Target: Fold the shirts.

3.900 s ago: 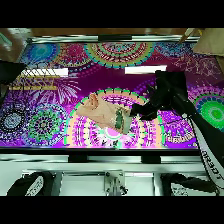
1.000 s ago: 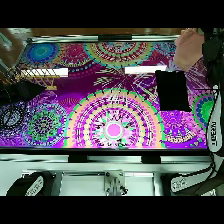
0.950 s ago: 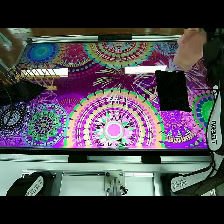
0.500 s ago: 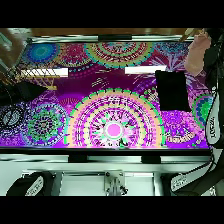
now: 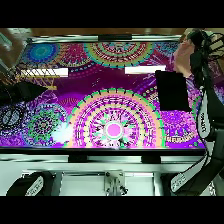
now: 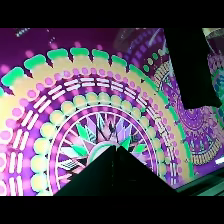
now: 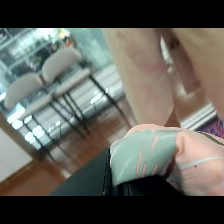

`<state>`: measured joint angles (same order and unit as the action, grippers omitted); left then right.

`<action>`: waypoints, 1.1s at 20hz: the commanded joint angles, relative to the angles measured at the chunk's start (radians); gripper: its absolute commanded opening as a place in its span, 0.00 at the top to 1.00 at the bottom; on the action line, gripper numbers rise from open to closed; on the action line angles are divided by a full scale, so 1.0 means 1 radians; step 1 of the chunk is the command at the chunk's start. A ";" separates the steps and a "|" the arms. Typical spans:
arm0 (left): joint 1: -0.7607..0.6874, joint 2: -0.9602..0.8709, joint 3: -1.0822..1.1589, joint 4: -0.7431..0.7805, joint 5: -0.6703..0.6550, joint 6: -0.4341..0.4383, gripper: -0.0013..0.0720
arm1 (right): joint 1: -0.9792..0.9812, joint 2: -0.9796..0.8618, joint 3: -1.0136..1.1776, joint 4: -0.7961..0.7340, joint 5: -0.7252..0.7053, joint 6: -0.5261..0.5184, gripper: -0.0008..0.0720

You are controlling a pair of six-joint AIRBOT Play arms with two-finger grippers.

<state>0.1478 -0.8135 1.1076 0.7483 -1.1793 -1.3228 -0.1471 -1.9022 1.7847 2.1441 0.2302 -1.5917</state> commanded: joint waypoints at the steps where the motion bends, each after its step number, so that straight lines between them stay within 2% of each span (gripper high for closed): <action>1: -0.001 0.000 0.000 0.000 -0.001 0.000 0.93 | 0.008 0.035 0.004 -0.048 -0.165 0.008 0.90; 3: -0.001 0.000 0.000 0.000 0.000 0.000 0.93 | 0.008 0.085 0.004 -0.079 -0.261 0.008 0.90; 8: -0.001 0.000 0.000 0.000 -0.001 0.001 0.93 | 0.006 0.194 0.004 -0.239 -0.647 0.011 0.90; 9: -0.001 0.000 0.000 0.000 -0.001 0.001 0.93 | 0.005 0.205 0.004 -0.264 -0.702 0.027 0.90; 13: -0.001 0.000 0.000 0.000 -0.004 0.002 0.93 | -0.014 0.211 0.004 -0.324 -0.954 0.211 0.90; 17: 0.000 0.000 0.000 0.000 -0.035 0.005 0.93 | -0.018 0.225 0.004 -0.447 -1.172 0.277 0.90; 22: 0.000 0.000 0.000 0.000 -0.037 0.005 0.93 | -0.018 0.277 0.004 -0.529 -1.356 0.279 0.90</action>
<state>0.1478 -0.8135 1.1076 0.7483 -1.2110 -1.3201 -0.1642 -1.6505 1.7882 1.6840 -0.9771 -1.3334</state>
